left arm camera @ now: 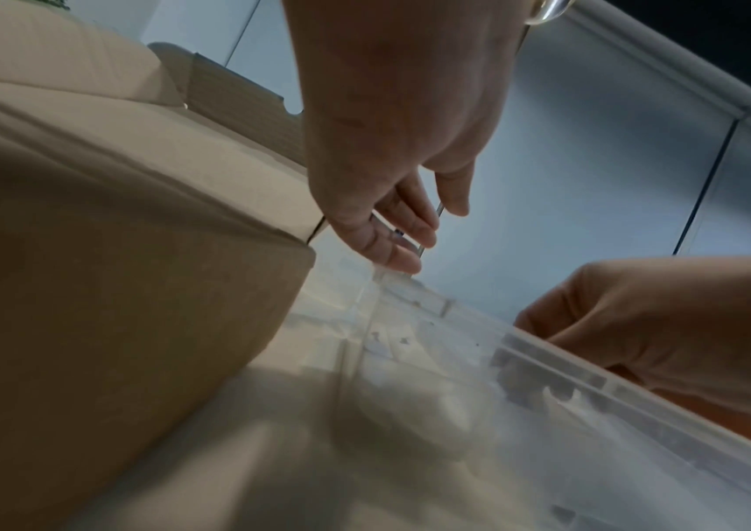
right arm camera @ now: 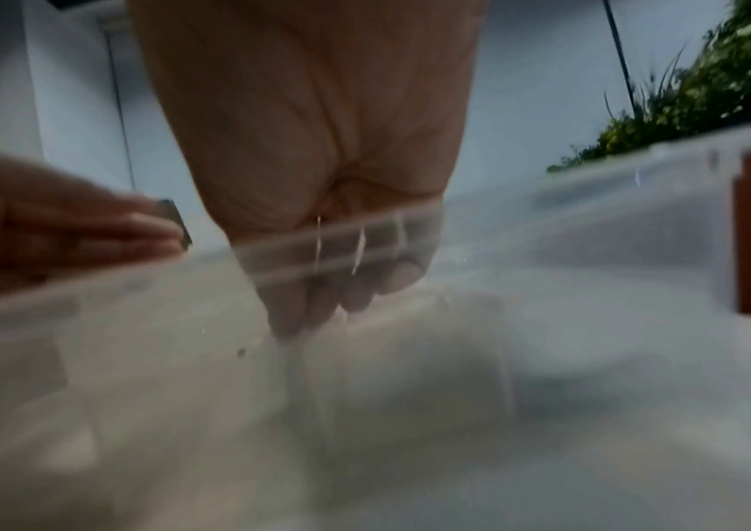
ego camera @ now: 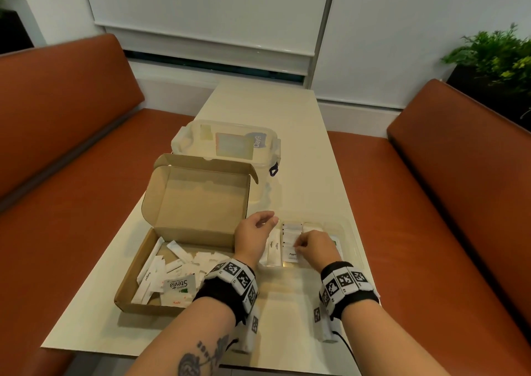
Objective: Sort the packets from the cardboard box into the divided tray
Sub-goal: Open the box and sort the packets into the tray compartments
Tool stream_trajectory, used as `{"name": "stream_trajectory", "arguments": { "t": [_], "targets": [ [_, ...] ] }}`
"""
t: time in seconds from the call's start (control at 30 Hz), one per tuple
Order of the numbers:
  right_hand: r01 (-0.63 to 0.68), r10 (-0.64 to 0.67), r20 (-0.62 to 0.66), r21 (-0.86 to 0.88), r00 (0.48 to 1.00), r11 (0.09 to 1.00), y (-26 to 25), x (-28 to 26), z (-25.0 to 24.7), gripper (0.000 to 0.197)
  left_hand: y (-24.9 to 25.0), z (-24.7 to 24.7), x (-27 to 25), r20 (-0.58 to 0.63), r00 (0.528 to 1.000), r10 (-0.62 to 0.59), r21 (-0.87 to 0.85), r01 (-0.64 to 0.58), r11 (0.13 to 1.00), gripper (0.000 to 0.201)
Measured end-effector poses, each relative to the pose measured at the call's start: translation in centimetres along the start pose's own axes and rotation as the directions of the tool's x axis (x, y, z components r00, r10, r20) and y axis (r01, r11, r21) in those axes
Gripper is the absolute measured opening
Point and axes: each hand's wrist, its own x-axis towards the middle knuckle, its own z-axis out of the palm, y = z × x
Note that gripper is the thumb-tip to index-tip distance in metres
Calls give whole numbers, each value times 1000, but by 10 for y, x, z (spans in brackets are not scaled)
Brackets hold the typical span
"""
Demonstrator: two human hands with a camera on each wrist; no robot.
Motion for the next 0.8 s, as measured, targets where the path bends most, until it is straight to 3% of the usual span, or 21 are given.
{"name": "stream_trajectory", "arguments": {
  "t": [0.2,0.3,0.5,0.67,0.8],
  "targets": [
    [31,-38,-86,-86,996,996,-4,0,10,8,1,-2,0,-9,1000,-4,-5,3,1000,20],
    [22,-28,-53,-117,998,993,-3,1,11,17,1,-2,-2,3,1000,-7,-7,7,1000,21],
    [-15,7,-59,-141,998,990,-4,3,14,15,6,-2,-7,37,999,-31,-89,34,995,12],
    [-11,12,-177,10,984,1000,-17,-3,10,13,28,-16,-11,79,996,-45,-199,60,978,5],
    [159,-117,-284,132,952,978,-62,-13,4,13,49,-59,0,-50,998,-40,-162,31,986,9]
  ]
}}
